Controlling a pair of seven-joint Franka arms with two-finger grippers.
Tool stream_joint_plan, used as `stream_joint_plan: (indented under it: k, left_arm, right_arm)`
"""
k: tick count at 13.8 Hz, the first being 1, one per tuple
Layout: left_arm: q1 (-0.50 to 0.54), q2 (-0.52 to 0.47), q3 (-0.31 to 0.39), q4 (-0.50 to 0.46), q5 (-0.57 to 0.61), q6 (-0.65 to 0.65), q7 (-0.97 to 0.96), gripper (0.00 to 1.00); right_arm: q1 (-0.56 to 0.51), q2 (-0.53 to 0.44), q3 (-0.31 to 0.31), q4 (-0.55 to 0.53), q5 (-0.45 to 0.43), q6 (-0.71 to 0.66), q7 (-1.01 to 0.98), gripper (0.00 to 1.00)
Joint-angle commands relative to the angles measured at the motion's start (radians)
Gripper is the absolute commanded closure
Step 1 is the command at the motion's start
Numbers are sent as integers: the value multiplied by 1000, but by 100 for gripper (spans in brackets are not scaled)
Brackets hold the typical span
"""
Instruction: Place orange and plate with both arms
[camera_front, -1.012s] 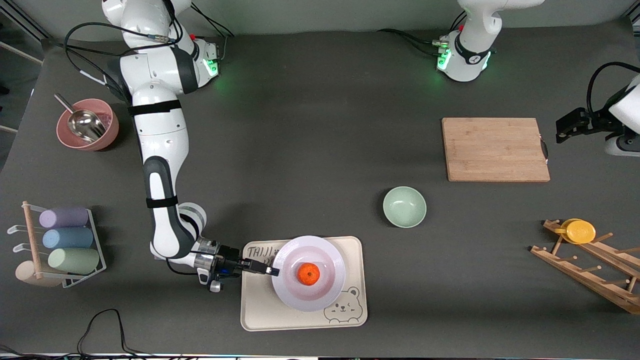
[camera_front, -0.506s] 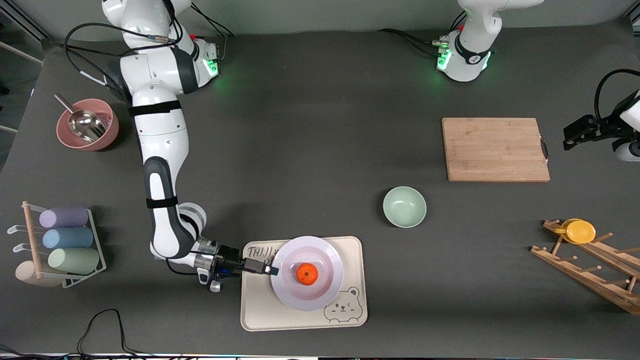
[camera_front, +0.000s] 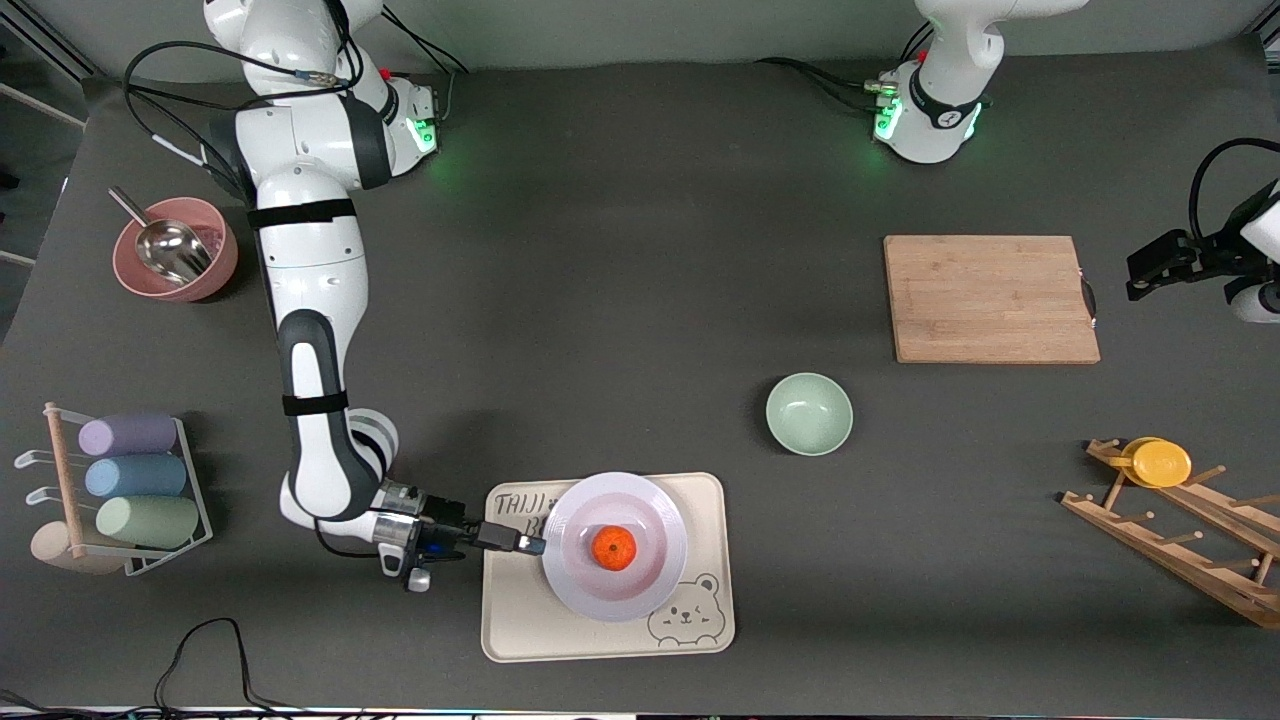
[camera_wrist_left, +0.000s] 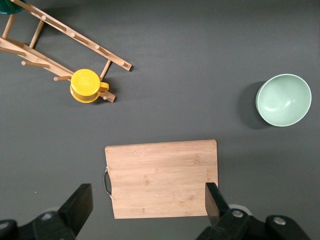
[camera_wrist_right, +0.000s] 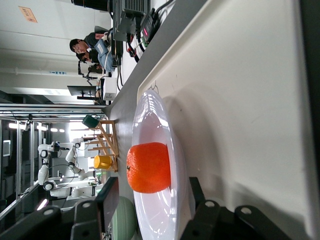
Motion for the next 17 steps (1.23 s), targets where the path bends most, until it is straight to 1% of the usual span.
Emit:
stream_joint_plan:
  k: [1, 3, 4, 5, 6, 8, 9, 13, 15, 17]
  left_arm:
    - [4, -21, 2, -22, -11, 17, 18, 0]
    - [13, -21, 2, -22, -12, 17, 18, 0]
    - [16, -21, 2, -22, -12, 17, 18, 0]
    - [17, -21, 2, -22, -12, 17, 21, 0]
    - [18, -21, 2, -22, -12, 16, 21, 0]
    - [18, -21, 2, -21, -12, 16, 21, 0]
    - [18, -21, 2, -19, -12, 14, 21, 0]
    - [17, -27, 2, -22, -12, -3, 20, 0]
    - [17, -22, 2, -21, -43, 5, 20, 0]
    - [15, -22, 2, -21, -49, 13, 19, 0]
  right_arm:
    - [-43, -53, -7, -5, -146, -29, 38, 36]
    - [-81, -113, -6, -35, -262, -60, 53, 36]
    - [-96, -154, -7, -63, -322, -89, 87, 33]
    - [-115, -211, -7, -95, -396, -125, 118, 25]
    - [-132, -272, -7, -123, -497, -161, 136, 23]
    - [-170, -395, -7, -175, -678, -228, 138, 13]
    - [-191, -453, -7, -187, -777, -262, 138, 0]
    - [-248, -680, -7, -200, -1170, -377, 138, 0]
    - [-251, -786, -7, -204, -1340, -399, 144, 0]
    - [-248, -898, -3, -249, -1470, -419, 229, 0]
